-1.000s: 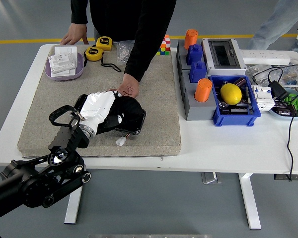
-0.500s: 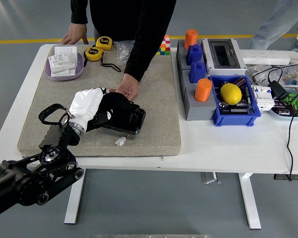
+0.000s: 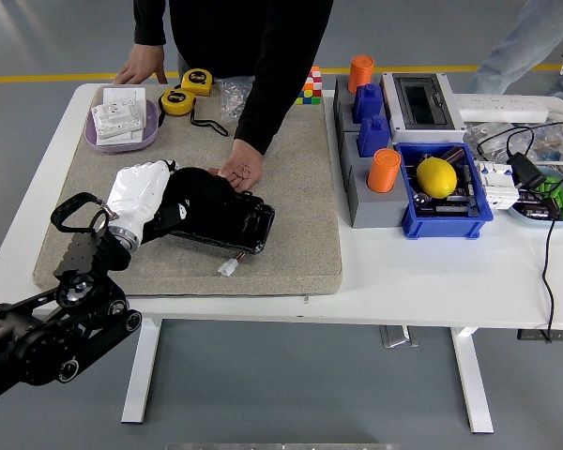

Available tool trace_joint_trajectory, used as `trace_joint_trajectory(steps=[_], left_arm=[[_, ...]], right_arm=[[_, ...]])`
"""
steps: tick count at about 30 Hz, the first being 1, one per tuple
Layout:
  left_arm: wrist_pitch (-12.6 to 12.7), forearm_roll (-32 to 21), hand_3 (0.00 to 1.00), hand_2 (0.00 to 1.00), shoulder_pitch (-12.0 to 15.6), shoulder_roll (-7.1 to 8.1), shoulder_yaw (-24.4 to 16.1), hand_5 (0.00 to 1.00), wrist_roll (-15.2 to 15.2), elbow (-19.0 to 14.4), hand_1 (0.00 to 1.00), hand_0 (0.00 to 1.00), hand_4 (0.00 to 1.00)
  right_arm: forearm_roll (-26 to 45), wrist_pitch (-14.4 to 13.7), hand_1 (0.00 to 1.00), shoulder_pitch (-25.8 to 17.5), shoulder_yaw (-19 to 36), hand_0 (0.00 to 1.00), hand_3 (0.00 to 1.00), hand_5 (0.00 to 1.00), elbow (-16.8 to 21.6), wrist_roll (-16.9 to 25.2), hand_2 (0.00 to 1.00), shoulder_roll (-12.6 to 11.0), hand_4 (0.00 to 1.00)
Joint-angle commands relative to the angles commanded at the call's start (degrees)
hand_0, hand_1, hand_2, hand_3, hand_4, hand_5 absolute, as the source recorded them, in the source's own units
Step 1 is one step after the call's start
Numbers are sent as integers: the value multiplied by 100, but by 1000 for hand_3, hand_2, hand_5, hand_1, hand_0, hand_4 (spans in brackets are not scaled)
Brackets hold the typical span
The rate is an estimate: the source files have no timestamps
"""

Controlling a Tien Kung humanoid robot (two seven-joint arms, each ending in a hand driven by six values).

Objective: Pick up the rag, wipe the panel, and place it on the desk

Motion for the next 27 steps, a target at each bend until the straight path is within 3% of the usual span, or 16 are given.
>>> trace_joint_trajectory(steps=[13,27], left_arm=[[-15,96,455,471,122,164,-311,2,-27,119,218,281,234],[8,186,450,466,212,239,-577,2,-39,178,216,281,220]], right_arm=[[1,-5,691,-8,12,743,620,550,5,0,701,4,998],[-20,-4,691,-25,32,743,620,550,5,-4,701,7,998]])
